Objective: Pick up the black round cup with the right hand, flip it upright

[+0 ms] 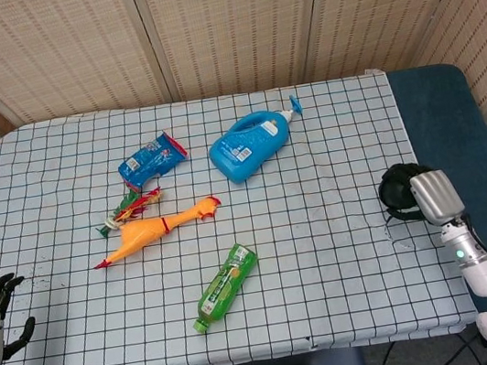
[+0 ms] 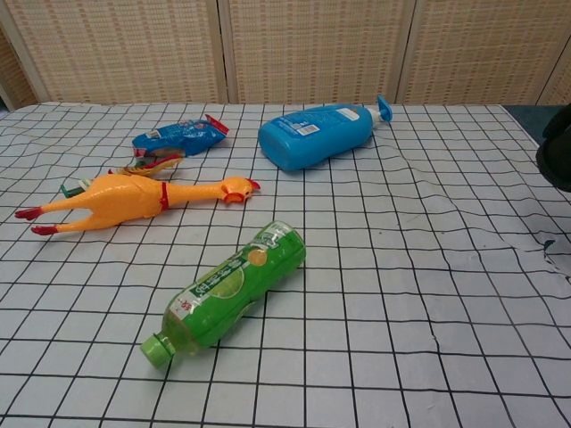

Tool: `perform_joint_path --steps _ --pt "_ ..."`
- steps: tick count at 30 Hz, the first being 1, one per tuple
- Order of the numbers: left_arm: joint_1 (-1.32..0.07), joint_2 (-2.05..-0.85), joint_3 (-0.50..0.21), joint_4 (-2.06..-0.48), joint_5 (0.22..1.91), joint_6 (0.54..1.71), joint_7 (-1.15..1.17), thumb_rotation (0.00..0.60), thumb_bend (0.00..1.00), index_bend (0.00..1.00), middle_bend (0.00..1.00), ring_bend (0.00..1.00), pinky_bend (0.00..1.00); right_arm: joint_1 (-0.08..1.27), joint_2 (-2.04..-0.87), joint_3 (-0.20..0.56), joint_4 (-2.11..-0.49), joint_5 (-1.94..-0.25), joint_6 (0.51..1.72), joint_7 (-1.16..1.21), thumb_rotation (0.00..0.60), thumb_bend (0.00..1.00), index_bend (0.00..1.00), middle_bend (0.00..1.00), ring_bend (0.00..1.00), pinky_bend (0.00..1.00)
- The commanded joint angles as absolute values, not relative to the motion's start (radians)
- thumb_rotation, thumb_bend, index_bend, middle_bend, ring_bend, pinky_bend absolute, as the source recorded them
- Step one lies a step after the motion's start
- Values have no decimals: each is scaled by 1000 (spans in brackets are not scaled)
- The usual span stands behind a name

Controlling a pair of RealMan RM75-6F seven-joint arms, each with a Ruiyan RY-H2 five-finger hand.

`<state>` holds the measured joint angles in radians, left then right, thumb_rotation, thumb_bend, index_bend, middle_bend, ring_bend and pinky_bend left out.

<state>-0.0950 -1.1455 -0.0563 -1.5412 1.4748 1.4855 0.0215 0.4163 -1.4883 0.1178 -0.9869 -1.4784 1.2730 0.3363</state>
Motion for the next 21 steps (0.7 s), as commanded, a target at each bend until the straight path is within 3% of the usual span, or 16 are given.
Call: perform_joint_path --steps 1,4,6,9,12,17,21 --pt "-95 -1146 -56 -1541 1474 1485 22 600 353 187 135 192 324 416 -1476 110 -1012 -1503 1289 419 600 541 784 621 546 515" --pt "-95 -1146 -56 -1541 1473 1483 23 600 353 187 136 193 324 413 -1452 98 -1056 -1538 1315 559 600 541 784 622 546 516" --pt "-96 -1147 -56 -1541 1473 1482 26 600 353 187 136 193 324 411 -1383 74 -1168 -1590 1337 871 600 541 784 622 546 517" --pt "-98 -1147 -56 -1541 1473 1480 28 600 353 187 136 192 324 427 -1306 41 -1227 -1638 1327 1146 600 540 784 623 547 518" --pt "-97 -1147 -55 -1542 1472 1479 30 600 353 187 135 193 324 446 -1269 16 -1226 -1668 1308 1261 600 540 784 623 547 518" --pt "-98 -1147 -55 -1544 1469 1476 32 600 355 186 136 192 324 469 -1244 -13 -1194 -1665 1215 1069 600 540 788 623 547 518" --pt "-97 -1146 -55 -1544 1469 1476 31 600 353 187 136 192 324 452 -1250 23 -1199 -1542 1129 498 600 541 791 623 548 518"
